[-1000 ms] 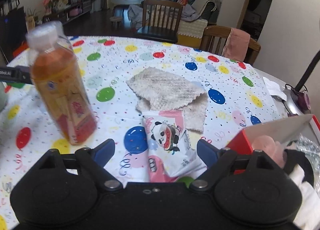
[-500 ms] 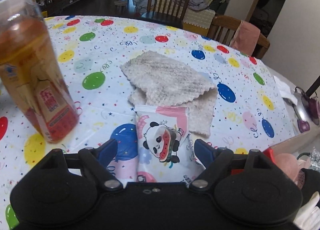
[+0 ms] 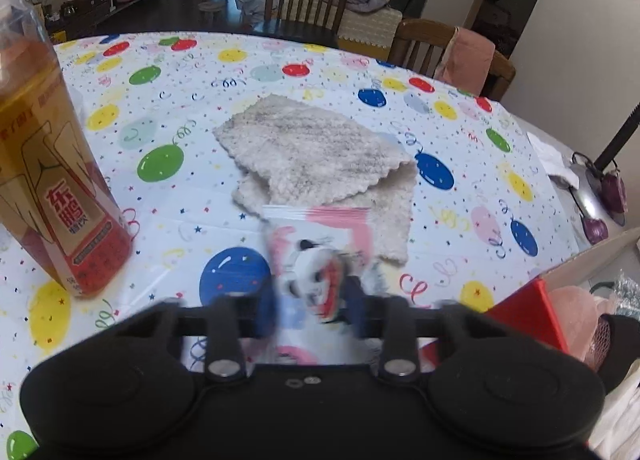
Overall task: Organize soft objects
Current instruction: 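Grasp the panda snack packet with the right tool while the left grasps the clear plastic bag, then lift and carry the packet and plastic bag with both tools over the box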
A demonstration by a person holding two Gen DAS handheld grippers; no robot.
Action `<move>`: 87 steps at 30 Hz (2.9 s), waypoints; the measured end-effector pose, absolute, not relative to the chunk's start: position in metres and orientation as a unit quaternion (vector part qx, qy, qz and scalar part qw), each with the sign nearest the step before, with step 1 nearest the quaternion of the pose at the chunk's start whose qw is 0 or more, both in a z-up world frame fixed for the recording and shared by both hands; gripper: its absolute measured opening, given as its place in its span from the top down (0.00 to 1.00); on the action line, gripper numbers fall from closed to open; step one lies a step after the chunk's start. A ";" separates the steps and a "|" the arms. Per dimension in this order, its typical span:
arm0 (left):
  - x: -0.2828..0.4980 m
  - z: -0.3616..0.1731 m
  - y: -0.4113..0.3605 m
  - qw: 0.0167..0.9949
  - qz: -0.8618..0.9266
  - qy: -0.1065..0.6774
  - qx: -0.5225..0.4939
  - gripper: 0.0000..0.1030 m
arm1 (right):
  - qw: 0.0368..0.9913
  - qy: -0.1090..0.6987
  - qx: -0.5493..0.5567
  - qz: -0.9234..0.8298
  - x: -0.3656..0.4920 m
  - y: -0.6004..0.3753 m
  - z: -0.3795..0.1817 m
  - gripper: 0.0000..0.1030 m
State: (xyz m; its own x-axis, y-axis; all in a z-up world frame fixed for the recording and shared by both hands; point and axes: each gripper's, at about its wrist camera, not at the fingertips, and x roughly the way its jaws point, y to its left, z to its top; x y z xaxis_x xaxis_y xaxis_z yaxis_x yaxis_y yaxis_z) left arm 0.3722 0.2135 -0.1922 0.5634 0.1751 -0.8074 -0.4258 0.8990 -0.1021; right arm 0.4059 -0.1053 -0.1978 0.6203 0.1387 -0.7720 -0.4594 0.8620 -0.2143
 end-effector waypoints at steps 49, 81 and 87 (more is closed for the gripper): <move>0.243 -0.017 0.111 0.939 -0.071 0.318 -0.112 0.76 | 0.933 0.339 0.056 0.111 0.256 -0.193 -0.020 0.91; 0.306 0.009 -0.120 0.896 -0.253 0.364 -0.038 0.76 | 0.955 0.280 0.088 0.050 0.256 -0.342 -0.008 0.90; 0.327 0.005 -0.148 0.891 -0.233 0.387 -0.040 0.76 | 0.951 0.295 0.082 0.050 0.283 -0.365 -0.012 0.90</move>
State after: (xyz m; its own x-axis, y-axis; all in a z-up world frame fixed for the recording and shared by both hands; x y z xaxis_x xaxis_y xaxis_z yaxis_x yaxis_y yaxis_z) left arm 0.3272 -0.1477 0.0054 0.5926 -0.4460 -0.6708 0.3849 0.8883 -0.2506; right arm 0.2829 -0.3647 -0.0123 0.8214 0.1426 -0.5522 -0.0457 0.9816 0.1855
